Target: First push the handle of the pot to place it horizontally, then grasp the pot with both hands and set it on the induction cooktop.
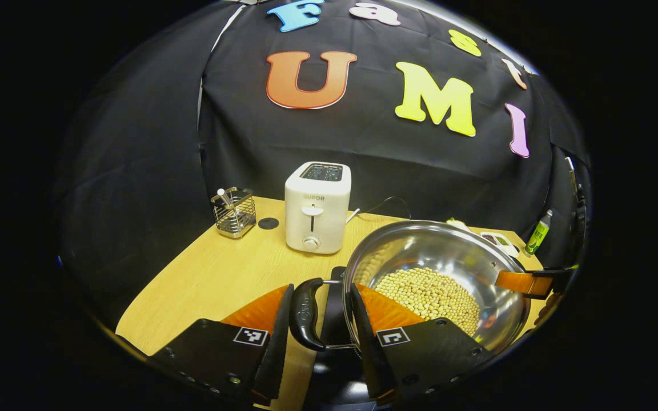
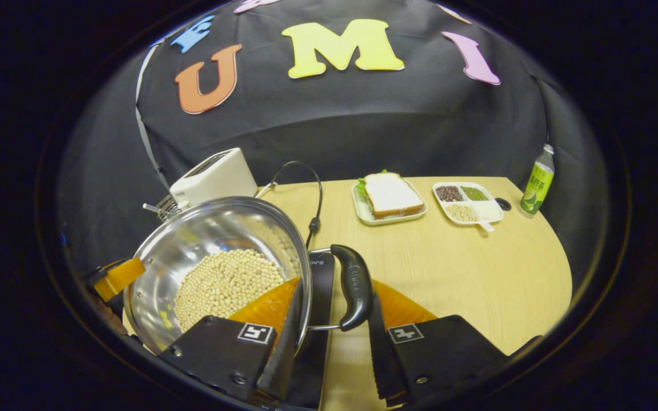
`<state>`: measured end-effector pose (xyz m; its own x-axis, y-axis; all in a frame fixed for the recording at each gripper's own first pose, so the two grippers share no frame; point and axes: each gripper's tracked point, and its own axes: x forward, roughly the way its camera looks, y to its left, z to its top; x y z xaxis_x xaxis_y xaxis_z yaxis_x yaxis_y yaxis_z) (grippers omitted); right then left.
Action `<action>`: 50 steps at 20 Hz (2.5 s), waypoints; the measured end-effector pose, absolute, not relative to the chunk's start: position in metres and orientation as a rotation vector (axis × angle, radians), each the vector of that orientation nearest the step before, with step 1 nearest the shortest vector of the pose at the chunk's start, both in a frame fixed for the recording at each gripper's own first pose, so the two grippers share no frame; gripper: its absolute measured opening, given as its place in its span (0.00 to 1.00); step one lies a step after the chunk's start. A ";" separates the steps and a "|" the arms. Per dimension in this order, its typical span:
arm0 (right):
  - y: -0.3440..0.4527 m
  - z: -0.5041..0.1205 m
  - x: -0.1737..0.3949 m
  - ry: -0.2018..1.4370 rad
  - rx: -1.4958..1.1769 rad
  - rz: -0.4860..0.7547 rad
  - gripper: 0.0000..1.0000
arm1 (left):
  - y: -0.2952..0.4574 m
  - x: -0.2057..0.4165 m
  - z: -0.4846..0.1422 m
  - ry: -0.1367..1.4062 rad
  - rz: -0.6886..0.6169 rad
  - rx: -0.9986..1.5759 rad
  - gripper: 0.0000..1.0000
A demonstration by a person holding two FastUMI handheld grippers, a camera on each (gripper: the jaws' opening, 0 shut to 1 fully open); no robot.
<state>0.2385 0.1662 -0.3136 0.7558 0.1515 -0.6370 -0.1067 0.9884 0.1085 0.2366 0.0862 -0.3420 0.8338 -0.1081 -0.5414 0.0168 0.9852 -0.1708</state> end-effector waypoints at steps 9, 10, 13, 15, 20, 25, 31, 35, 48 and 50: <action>0.164 -0.327 0.236 0.693 0.093 0.129 0.63 | 0.086 0.236 -0.359 0.595 -0.082 -0.221 0.56; 0.163 -0.326 0.237 0.680 0.090 0.125 0.65 | 0.086 0.236 -0.358 0.590 -0.084 -0.240 0.57; 0.162 -0.326 0.232 0.662 0.084 0.117 0.72 | 0.090 0.234 -0.359 0.591 -0.078 -0.270 0.60; 0.161 -0.324 0.227 0.666 0.072 0.119 0.75 | 0.093 0.232 -0.354 0.576 -0.070 -0.261 0.68; 0.153 -0.305 0.211 0.622 0.049 0.122 0.81 | 0.109 0.224 -0.336 0.527 -0.006 -0.189 0.88; 0.143 -0.273 0.185 0.547 0.047 0.128 0.83 | 0.101 0.197 -0.286 0.394 -0.027 -0.163 0.95; 0.128 -0.223 0.135 0.380 0.053 0.140 0.86 | 0.077 0.131 -0.225 0.255 -0.065 -0.125 0.95; 0.112 -0.202 0.091 0.314 0.016 0.122 0.99 | 0.062 0.080 -0.195 0.202 -0.084 -0.097 0.95; 0.036 -0.084 -0.041 0.090 0.010 0.056 1.00 | 0.007 -0.014 -0.096 0.096 -0.156 -0.098 0.95; 0.027 -0.065 -0.059 0.050 0.012 0.043 0.99 | 0.003 -0.024 -0.081 0.079 -0.150 -0.112 0.95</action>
